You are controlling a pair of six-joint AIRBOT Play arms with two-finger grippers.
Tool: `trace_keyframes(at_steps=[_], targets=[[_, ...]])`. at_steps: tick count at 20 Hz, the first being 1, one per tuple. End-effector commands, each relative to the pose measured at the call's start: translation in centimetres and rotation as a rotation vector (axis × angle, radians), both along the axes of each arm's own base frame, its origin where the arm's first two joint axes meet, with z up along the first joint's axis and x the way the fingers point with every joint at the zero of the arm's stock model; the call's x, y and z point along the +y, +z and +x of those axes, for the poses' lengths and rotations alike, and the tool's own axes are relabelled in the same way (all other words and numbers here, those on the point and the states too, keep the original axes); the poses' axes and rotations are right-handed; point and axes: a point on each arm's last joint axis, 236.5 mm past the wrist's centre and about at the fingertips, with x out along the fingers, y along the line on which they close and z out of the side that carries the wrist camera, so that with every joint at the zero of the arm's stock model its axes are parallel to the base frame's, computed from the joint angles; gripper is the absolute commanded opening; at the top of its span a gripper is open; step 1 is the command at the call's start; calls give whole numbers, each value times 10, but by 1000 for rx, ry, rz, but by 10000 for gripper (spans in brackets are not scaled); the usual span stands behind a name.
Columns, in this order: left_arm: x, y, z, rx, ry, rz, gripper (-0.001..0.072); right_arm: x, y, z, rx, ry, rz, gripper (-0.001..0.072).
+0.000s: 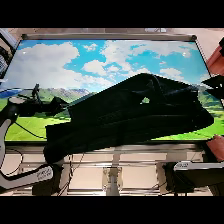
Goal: Fold the clothes and pants, and hang the long-sleeved shirts on hangers.
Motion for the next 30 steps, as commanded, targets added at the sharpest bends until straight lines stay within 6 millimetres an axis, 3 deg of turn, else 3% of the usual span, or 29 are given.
trace_keyframes(at_steps=[1,6,10,14,18,24,26,27,30], targets=[[9,-27,-7,104,25,78,488,8,0,7,-8,15,-13,681],[14,-31,3,72,45,125,488,8,0,6,-6,18,-12,681],[6,-34,14,31,42,157,485,8,-1,6,-1,17,-15,681],[-6,-37,21,4,24,180,438,7,-3,5,5,17,-21,680],[-7,-39,23,-1,24,187,337,7,-3,5,6,17,-21,681],[-7,-47,23,14,27,187,329,6,-3,5,5,17,-22,681],[-7,-51,21,26,25,185,165,6,-3,5,5,17,-22,681],[-7,-52,21,29,26,184,49,6,-3,5,6,17,-22,681],[-3,-41,30,0,32,187,28,4,-6,3,19,16,-39,681]])
